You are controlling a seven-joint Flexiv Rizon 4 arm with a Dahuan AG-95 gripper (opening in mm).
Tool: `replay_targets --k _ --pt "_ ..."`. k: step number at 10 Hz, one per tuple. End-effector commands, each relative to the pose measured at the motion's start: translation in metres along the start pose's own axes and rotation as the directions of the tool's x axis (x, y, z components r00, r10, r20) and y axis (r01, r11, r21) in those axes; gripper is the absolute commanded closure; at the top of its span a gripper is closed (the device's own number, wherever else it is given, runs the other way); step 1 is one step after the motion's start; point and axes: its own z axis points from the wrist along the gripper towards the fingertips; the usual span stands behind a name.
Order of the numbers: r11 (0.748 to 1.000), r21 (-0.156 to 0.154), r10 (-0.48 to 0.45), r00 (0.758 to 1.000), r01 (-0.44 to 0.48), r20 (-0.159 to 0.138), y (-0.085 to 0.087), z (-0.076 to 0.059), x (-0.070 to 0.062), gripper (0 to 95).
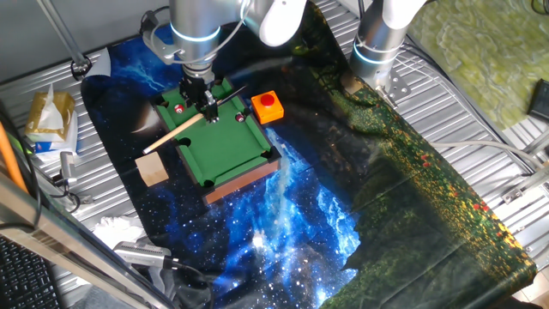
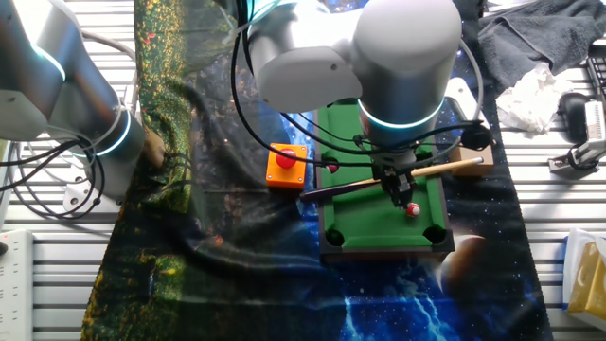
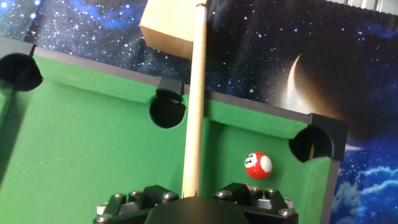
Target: Hit the pool ball
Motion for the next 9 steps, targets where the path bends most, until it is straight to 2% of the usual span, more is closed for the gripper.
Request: replay_targets --k 1,2,9 --pt "1.0 0.003 -0.005 1.0 0.005 -0.001 -0.0001 -0.0013 0.0001 57.0" --pt "1.0 0.005 -0.001 1.0 0.001 -0.002 -0.0002 -0.0013 0.0001 95.0" --pt "0.999 0.005 0.034 0.999 -0.034 -0.002 -0.0002 -0.0014 0.0001 95.0"
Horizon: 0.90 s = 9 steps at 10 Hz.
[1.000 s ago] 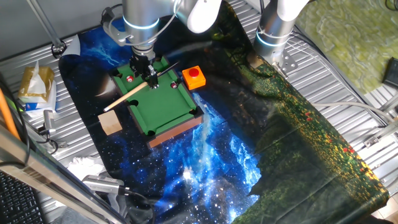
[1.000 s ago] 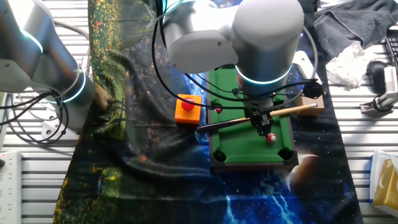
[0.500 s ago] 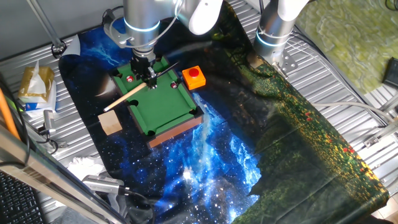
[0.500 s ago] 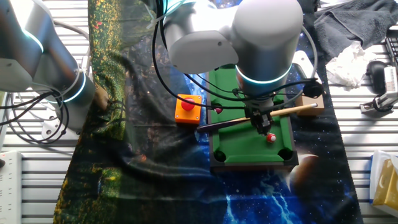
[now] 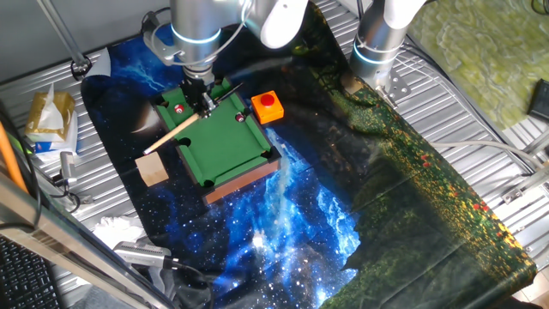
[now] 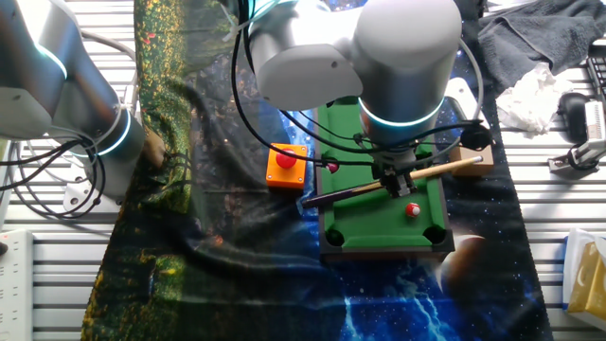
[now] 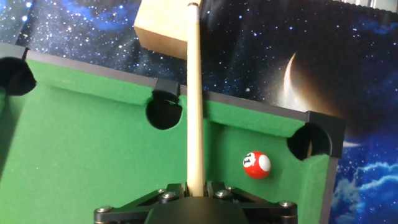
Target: Hit the pool ball
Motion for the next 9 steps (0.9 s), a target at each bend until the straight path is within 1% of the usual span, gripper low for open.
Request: replay_targets --k 1,2,3,5,6,7,8,9 --pt "1.0 -0.001 0.0 1.0 0.0 0.004 -0.001 -0.001 0.0 95.0" --pt "1.0 -0.001 -0.015 1.0 0.015 0.001 -0.002 -0.005 0.0 95.0" --pt "1.0 0.006 -0.03 1.0 0.03 -0.005 -0.007 -0.016 -0.001 95.0" --pt "0.997 0.005 -0.078 0.997 0.078 -0.026 -0.021 -0.046 0.003 95.0" --pt "0.995 0.004 -0.103 0.994 0.103 -0.028 -0.029 -0.057 0.006 95.0" --pt "0.991 0.002 -0.136 0.99 0.136 -0.027 -0.038 -0.065 0.01 95.0" --pt "0.972 -0.001 -0.233 0.972 0.233 -0.03 -0.051 -0.077 0.015 95.0" --pt "0.944 0.001 -0.331 0.943 0.331 -0.036 -0.06 -0.086 0.02 95.0"
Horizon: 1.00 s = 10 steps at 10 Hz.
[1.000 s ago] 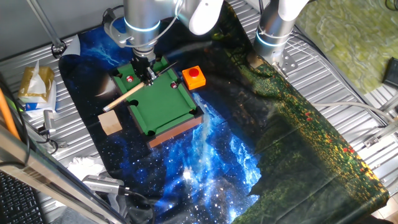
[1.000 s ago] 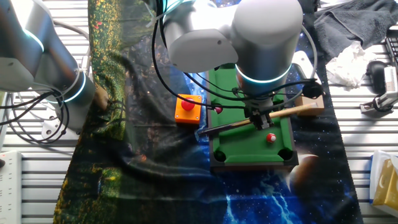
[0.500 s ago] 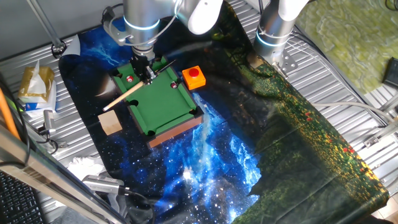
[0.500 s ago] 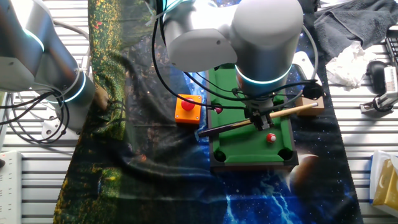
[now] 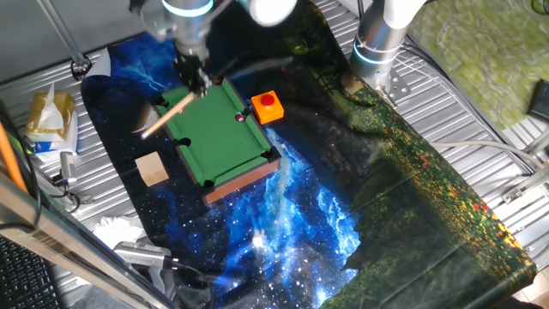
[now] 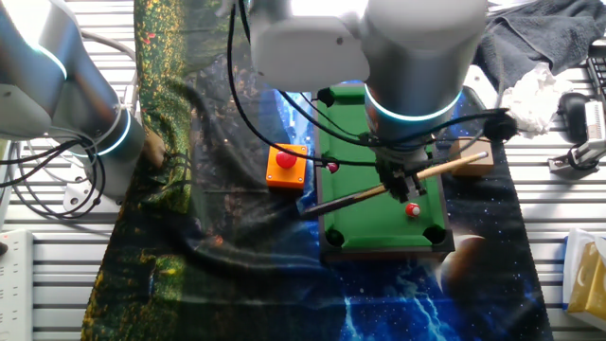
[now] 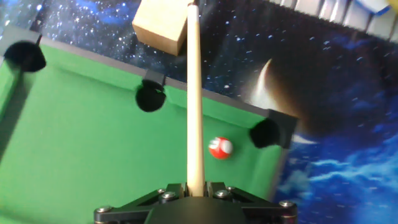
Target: Hit the pool ball
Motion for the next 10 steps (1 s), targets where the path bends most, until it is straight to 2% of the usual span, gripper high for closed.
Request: replay_targets --k 1,2,3,4,5,6,7,10 --pt "0.945 0.019 -0.328 0.945 0.328 -0.016 -0.023 -0.024 0.019 95.0" --pt "0.886 0.036 -0.462 0.887 0.462 -0.024 -0.028 -0.027 0.025 95.0" --pt "0.838 0.051 -0.543 0.839 0.544 -0.032 -0.031 -0.028 0.029 95.0" --pt "0.728 0.084 -0.677 0.733 0.68 -0.061 -0.036 -0.027 0.034 95.0" --pt "0.678 0.104 -0.723 0.685 0.728 -0.086 -0.036 -0.027 0.033 95.0" --pt "0.574 0.132 -0.795 0.588 0.808 -0.147 -0.038 -0.026 0.031 95.0" --pt "0.556 0.135 -0.807 0.571 0.821 -0.149 -0.038 -0.026 0.03 95.0" --pt "0.524 0.152 -0.827 0.543 0.838 -0.145 -0.039 -0.027 0.029 95.0"
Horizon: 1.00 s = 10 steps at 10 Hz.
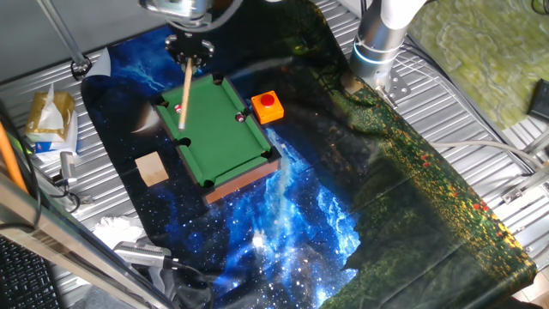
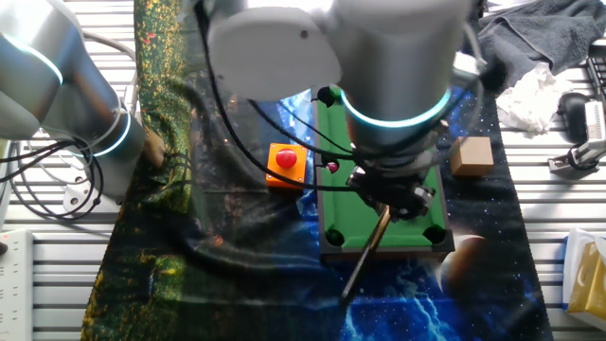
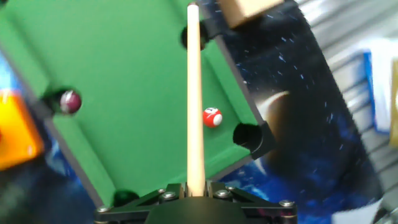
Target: Hit the pool ball
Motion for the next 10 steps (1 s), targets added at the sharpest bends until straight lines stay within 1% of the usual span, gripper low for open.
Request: replay_targets --k 1,2,5,7,8,9,10 --pt "0.949 0.104 -0.294 0.955 0.296 -0.041 -0.0043 -0.0013 0.0048 95.0" --pt "0.946 0.113 -0.3 0.953 0.303 -0.043 -0.0044 -0.0013 0.0048 95.0" --pt "0.948 0.114 -0.295 0.955 0.298 -0.039 -0.0044 -0.0013 0.0048 95.0" --pt "0.967 0.1 -0.231 0.972 0.233 -0.032 -0.0047 -0.0013 0.0048 95.0" --pt "0.973 0.063 -0.223 0.974 0.224 -0.028 -0.0068 -0.0012 0.0043 95.0" --pt "0.975 0.017 -0.221 0.975 0.222 -0.027 -0.0093 -0.0013 0.0038 95.0" --pt "0.974 0.007 -0.226 0.974 0.227 -0.028 -0.0108 -0.0014 0.0035 95.0"
